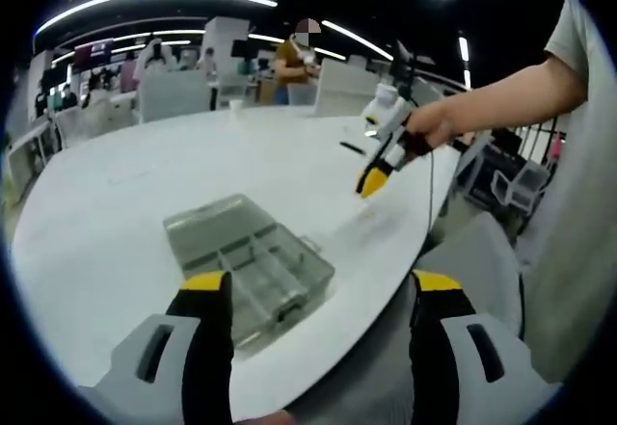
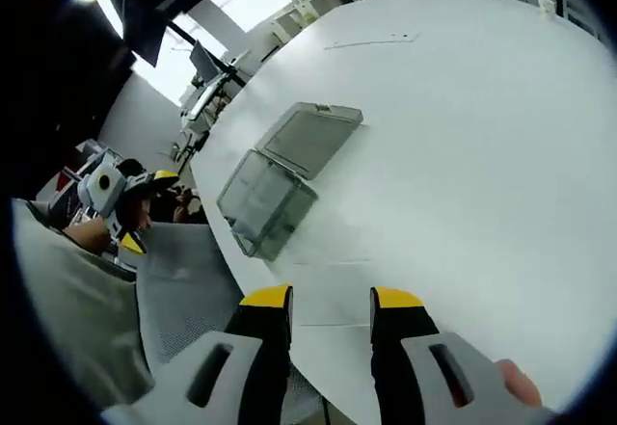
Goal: Insert the divider into the dual guide fixture by aligning both edges with the guide slots and pushing it downward to the bottom, including one-sided entry, uneven engagement, binding, and posture correction.
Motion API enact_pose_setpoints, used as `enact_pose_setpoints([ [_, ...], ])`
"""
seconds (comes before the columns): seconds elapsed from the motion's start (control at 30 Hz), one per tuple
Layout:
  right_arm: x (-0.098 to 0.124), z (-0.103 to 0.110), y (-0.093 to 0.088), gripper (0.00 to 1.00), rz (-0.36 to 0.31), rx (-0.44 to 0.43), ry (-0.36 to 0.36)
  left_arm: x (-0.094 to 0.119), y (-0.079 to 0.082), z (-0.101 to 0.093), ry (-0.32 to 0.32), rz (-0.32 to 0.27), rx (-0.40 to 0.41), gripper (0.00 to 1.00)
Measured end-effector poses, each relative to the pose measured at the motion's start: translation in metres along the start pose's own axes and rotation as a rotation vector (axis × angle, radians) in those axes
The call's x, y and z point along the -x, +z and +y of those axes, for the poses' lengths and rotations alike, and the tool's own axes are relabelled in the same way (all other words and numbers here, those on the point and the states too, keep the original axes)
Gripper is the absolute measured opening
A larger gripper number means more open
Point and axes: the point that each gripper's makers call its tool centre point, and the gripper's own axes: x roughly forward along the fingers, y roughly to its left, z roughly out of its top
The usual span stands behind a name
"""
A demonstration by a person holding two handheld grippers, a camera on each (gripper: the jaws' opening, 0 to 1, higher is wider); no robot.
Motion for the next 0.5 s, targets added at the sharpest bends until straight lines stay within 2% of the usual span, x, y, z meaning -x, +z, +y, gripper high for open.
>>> enact_pose_setpoints([
  [0.17,0.000,0.005,-0.003,0.27,0.011,-0.003,0.000,0.000,0.000,-0.001,-0.002,-0.001,-0.002,0.73],
  [0.4,0.000,0.015,-0.005,0.27,-0.003,-0.096,0.047,0.000,-0.001,0.001,-0.002,-0.001,0.000,0.73],
  [0.5,-0.001,0.021,-0.002,0.27,-0.030,-0.130,0.079,0.000,-0.001,0.001,-0.003,0.000,-0.002,0.73],
])
